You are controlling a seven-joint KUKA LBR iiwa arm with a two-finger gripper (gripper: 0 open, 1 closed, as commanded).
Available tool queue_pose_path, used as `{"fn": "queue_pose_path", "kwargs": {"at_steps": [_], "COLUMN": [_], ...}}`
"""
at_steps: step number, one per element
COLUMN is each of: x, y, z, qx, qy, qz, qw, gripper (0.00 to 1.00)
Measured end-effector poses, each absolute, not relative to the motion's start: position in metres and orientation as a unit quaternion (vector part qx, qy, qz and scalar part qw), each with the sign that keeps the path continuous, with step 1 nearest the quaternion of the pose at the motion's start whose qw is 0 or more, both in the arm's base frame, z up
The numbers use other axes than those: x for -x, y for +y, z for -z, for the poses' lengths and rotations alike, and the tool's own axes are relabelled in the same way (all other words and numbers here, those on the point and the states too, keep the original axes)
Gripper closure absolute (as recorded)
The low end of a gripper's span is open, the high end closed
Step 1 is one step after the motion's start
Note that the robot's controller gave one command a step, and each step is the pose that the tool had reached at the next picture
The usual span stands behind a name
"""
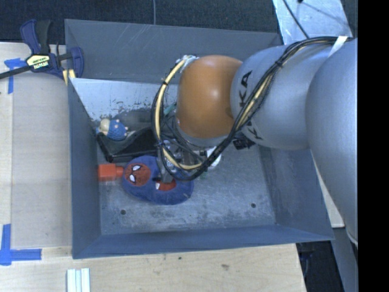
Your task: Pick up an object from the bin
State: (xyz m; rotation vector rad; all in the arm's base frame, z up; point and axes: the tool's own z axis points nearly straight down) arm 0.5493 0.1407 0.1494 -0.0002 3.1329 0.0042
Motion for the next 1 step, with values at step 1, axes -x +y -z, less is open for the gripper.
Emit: {"fn": "queue_pose_path", "kwargs": {"at_steps": [1], "x": [-0.5501], "y": [0.1170], "z": [-0.2418], "qx": [-0.011], "qy": [1.000], "qz": [-0.001], "qw": [0.005], "gripper": [1.00]}}
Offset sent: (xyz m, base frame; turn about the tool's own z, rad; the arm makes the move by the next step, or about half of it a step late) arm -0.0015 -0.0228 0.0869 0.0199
